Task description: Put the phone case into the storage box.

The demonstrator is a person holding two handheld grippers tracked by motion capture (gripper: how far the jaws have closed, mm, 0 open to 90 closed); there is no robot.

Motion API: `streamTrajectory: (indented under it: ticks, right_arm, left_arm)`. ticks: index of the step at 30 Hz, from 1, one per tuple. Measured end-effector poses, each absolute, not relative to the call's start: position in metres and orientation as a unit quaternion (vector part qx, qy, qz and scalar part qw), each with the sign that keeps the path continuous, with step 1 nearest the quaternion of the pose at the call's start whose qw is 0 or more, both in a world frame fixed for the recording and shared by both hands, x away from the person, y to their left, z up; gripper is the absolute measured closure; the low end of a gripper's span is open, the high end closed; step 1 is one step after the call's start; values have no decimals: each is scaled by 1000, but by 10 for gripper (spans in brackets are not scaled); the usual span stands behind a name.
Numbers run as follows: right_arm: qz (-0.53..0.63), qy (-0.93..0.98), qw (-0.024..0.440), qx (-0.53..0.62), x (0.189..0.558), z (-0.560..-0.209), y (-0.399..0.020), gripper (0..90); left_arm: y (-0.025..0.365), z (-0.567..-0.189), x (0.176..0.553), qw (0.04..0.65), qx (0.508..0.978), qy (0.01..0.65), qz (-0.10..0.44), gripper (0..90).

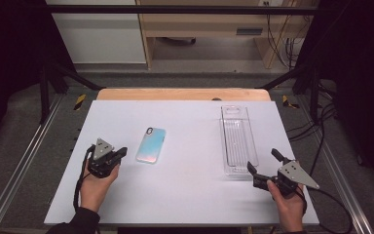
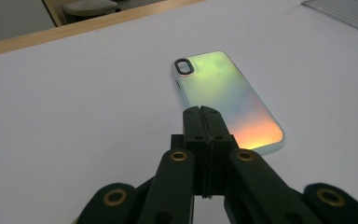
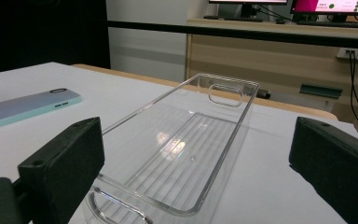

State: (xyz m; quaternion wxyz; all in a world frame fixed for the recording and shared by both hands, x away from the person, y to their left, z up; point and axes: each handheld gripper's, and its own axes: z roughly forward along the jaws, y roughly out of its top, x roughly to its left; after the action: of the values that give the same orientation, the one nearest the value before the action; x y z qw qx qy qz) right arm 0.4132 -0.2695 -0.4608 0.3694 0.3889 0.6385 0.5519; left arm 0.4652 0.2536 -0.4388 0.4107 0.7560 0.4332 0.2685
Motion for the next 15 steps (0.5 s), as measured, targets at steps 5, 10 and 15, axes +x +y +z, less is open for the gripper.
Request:
streamTrajectory:
  ticks: [5,10,15]
  right_arm:
    - [551,640,370,389,413,-461,-269,38]
    - [550,641,370,388,413,-461,-269,38]
    - [550,640,370,388,413,-461,-269,38]
  left_arm:
    - [253,-440,470,413,752,443,261,900]
    - [247,-442,482,401,759,443,258,900]
    - [243,-444,492,392,764,443,257,900]
